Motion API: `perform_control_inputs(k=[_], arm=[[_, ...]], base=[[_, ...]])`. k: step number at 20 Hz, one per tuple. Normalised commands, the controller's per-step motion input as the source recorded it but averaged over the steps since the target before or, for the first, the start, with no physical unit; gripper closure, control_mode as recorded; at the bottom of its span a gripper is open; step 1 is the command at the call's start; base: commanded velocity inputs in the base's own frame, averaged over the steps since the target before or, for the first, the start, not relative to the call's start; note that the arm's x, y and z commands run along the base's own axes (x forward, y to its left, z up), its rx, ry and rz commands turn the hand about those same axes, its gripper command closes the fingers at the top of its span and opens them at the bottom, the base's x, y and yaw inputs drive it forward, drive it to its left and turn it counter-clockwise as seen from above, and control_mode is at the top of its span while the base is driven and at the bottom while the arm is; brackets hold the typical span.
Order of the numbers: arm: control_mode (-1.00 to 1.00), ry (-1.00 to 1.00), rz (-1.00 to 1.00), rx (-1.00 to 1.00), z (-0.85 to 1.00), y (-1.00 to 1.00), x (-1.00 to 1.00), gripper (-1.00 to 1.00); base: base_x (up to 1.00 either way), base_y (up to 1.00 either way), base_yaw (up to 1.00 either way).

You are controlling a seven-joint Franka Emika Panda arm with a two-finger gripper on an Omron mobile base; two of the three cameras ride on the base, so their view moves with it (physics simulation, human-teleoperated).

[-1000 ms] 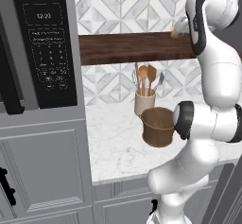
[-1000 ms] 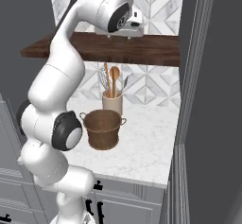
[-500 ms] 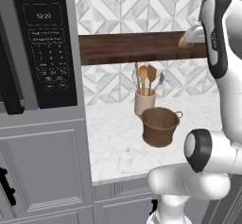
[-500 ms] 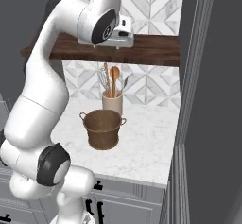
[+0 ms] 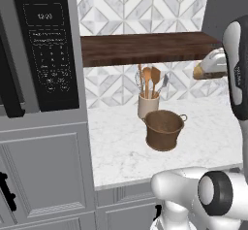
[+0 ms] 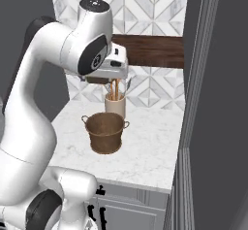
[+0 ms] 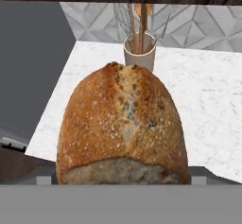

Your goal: Open the cabinet, pick up the bread from the cabinet and place it in the basket. Then move the basket to the dining counter.

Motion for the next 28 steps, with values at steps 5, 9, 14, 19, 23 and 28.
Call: perform_control_inputs(k=[5,9,14,19,23,28], arm=[[-1.00,0.32,0.07,0.00,-0.47,0.01,-0.19,1.00],[-1.00,0.44,0.06,0.00,-0.53,0.09,0.13,1.00],[-1.00,0.29,0.06,0.00,-0.37,0.09,0.50,1.00],[-1.00,0.06,0.02,0.00,-0.42,0.11,0.53,1.00],[-1.00,-0.04,0.00,0.00,-0.40,0.06,0.28,1.00],[-1.00,-0.05,0.00,0.00,-0.45,0.00,0.09,1.00]], base=[[0.00,0.00,0.00],[0.00,0.00,0.00],[0.00,0.00,0.00],[0.00,0.00,0.00],[0.00,0.00,0.00],[0.00,0.00,0.00]])
